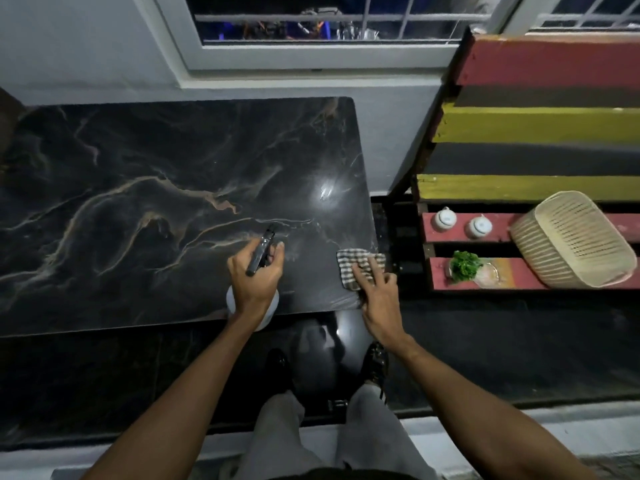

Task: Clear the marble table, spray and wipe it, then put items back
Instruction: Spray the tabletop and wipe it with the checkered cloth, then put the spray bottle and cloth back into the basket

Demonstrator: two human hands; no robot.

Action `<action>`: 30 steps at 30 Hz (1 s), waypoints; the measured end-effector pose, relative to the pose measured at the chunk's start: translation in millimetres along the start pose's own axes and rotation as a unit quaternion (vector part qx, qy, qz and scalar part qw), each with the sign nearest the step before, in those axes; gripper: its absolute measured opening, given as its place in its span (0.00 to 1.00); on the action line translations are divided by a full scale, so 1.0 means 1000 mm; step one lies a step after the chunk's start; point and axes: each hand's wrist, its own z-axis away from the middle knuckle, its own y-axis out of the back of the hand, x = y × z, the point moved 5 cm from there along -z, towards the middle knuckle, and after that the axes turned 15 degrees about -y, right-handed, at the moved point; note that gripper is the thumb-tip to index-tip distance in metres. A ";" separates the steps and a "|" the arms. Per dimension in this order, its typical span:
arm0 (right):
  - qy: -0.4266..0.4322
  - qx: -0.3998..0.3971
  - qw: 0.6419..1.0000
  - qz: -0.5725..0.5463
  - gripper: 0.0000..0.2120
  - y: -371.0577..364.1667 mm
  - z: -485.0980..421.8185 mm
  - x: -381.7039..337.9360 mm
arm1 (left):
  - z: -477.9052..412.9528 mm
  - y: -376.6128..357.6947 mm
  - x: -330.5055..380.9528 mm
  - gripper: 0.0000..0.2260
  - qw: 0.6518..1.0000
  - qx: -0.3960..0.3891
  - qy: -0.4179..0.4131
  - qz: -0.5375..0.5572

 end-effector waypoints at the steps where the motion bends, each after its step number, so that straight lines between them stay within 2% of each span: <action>1: 0.019 -0.011 1.000 0.000 0.41 -0.002 0.001 -0.001 | 0.003 -0.005 0.007 0.12 1.000 -0.001 0.000 -0.001; 4: 0.085 -0.032 0.996 -0.015 0.36 0.011 -0.017 0.011 | 0.006 -0.028 0.034 0.14 1.000 -0.008 -0.005 -0.014; 5: 0.068 -0.033 0.997 -0.036 0.34 0.020 -0.031 0.019 | 0.007 -0.037 0.044 0.14 1.000 -0.010 -0.003 -0.015; 7: -0.040 -0.023 0.993 -0.111 0.32 0.036 -0.058 0.044 | 0.009 -0.056 0.063 0.15 1.000 -0.019 -0.002 -0.004; 9: -0.138 -0.024 0.975 -0.174 0.35 0.053 -0.080 0.085 | 0.008 -0.089 0.092 0.17 0.999 -0.040 -0.007 0.014; 13: -0.146 -0.006 0.959 -0.244 0.36 0.086 -0.085 0.171 | 0.000 -0.170 0.149 0.19 0.993 -0.090 -0.025 0.065; 19: -0.224 0.040 0.933 -0.278 0.33 0.155 -0.078 0.281 | -0.012 -0.312 0.243 0.14 0.971 -0.168 -0.055 0.159; 25: -0.283 0.122 0.903 -0.299 0.31 0.226 -0.088 0.361 | -0.014 -0.438 0.311 0.16 0.928 -0.284 -0.090 0.225; 30: -0.358 0.174 0.868 -0.298 0.28 0.247 -0.120 0.444 | -0.018 -0.525 0.350 0.14 0.889 -0.344 -0.118 0.278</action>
